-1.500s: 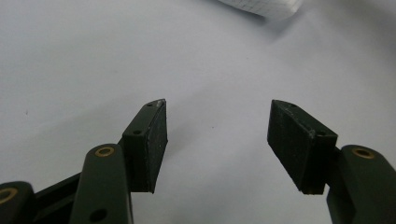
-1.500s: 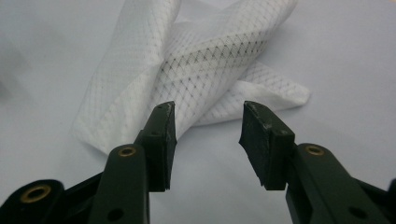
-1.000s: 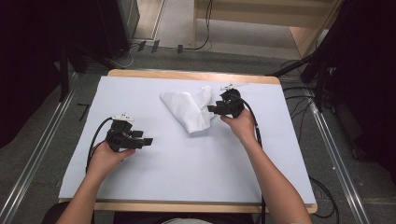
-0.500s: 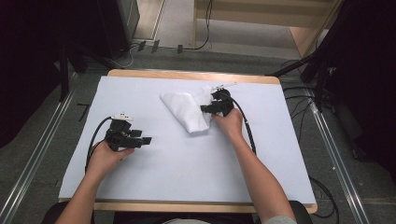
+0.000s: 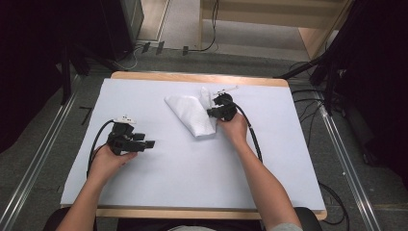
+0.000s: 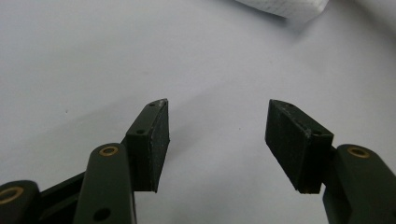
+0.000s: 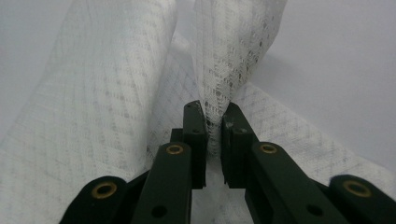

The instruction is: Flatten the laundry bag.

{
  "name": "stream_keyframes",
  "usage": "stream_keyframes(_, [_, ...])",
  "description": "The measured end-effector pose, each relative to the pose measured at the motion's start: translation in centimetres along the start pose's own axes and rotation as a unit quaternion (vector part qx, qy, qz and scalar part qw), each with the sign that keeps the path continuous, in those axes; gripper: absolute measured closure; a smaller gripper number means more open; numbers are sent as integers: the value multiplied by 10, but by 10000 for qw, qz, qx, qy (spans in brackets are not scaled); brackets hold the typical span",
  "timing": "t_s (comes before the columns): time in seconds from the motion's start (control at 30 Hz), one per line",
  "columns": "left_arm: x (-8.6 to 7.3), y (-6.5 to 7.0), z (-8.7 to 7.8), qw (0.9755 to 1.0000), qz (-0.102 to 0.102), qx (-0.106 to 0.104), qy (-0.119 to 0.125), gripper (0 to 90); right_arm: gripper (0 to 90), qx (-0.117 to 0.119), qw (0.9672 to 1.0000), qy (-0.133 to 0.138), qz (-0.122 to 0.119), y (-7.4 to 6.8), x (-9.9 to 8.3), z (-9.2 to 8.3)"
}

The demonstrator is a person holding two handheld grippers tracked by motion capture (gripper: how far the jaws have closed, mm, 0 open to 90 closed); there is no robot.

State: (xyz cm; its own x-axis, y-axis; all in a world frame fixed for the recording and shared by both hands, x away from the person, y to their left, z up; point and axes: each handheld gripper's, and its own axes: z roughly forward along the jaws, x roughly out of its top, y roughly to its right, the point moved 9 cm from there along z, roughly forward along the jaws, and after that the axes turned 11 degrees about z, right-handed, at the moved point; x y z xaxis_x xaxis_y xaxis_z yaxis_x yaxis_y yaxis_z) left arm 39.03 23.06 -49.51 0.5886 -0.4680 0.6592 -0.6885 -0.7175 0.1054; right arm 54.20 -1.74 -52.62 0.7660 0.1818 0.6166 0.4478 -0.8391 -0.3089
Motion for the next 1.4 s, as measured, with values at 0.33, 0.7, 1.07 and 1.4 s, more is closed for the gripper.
stream_keyframes(0.33, [-2,-11,-8,9998,-103,154,73,407,855,283,9994,155,-143,-24,18,-26])
stream_keyframes(0.7, [-5,-22,-19,9993,-247,215,191,407,851,553,9973,93,-482,-67,27,-39])
stream_keyframes(1.07, [-6,-30,-25,9986,-370,256,272,405,844,890,9932,-9,-752,-106,20,-31])
stream_keyframes(1.4, [-9,-40,-33,9976,-491,318,359,404,812,1118,9902,-135,-823,-130,8,-18])
